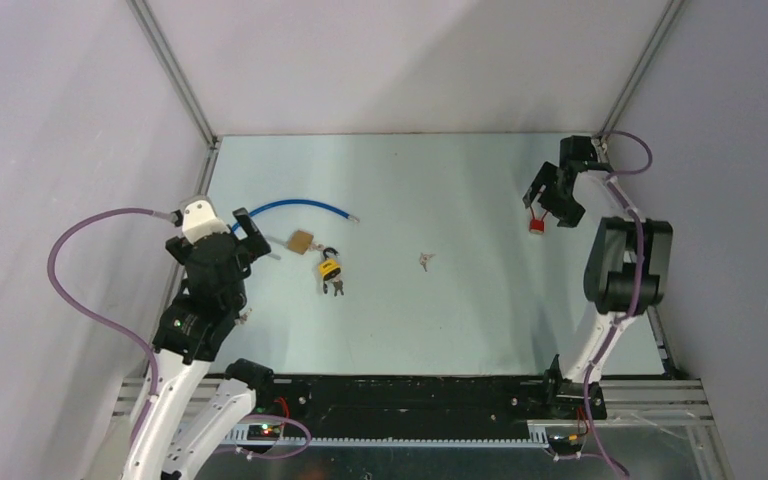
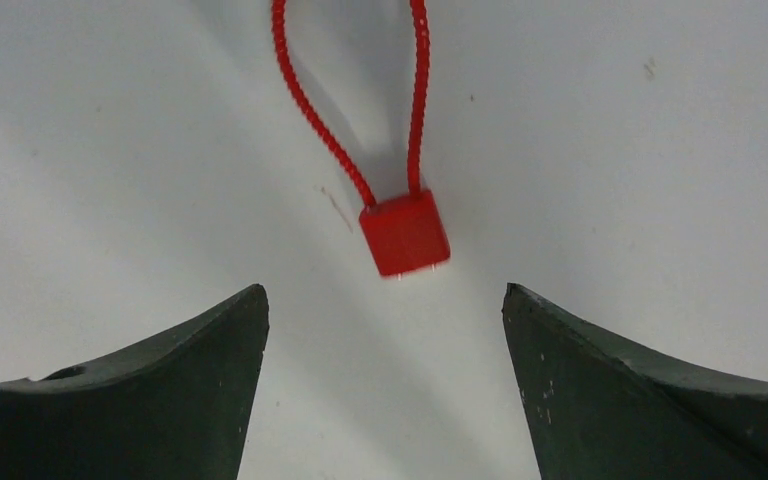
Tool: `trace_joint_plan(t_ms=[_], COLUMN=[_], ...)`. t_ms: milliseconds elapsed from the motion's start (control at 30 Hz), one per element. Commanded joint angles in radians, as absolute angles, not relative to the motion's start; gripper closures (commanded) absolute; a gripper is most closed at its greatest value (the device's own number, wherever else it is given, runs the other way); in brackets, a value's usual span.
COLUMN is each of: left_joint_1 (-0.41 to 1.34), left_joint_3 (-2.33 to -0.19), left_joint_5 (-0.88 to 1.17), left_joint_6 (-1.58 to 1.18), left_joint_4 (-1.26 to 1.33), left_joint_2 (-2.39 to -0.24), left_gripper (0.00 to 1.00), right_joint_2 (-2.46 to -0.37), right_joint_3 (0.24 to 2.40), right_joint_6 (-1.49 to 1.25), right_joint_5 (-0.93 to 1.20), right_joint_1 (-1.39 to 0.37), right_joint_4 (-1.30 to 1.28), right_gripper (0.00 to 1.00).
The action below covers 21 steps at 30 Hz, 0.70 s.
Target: Unlock with the key
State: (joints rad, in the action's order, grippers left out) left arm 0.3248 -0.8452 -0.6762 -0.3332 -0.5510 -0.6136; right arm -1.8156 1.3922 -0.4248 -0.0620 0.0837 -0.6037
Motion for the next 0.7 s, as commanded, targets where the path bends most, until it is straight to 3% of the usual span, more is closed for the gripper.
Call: trace_joint_plan(t_ms=[0, 333, 533, 667], left_joint_1=[0.341, 0.343, 0.343, 0.343], left_joint_3=[-0.824, -0.785, -0.772, -0.765], left_joint_5=[-0.717, -0.676, -0.645, -0.642], left_joint_6=[-0.287, -0.281, -0.264, -0.263], left_joint_4=[-0.478, -0.440, -0.439, -0.438], left_joint_2=[-0.586, -0.524, -0.475, -0.464], left_gripper=[0.00, 0.00, 0.00, 0.00], right_joint_2=[-1.978, -2.159, -2.184, -2.165], right_joint_3=[1.563, 1.708, 1.675, 1.640], right_joint_6=[-0.361, -0.307, -0.280, -0.260], right_joint_5=[-0.073, -0.086, -0.062, -0.064], right_joint_1=[0.085, 0.084, 0.076, 0.054], right_joint_4=[-0.747, -0.814, -0.800, -0.785], right_gripper=[0.14, 0.37, 0.48, 0.61])
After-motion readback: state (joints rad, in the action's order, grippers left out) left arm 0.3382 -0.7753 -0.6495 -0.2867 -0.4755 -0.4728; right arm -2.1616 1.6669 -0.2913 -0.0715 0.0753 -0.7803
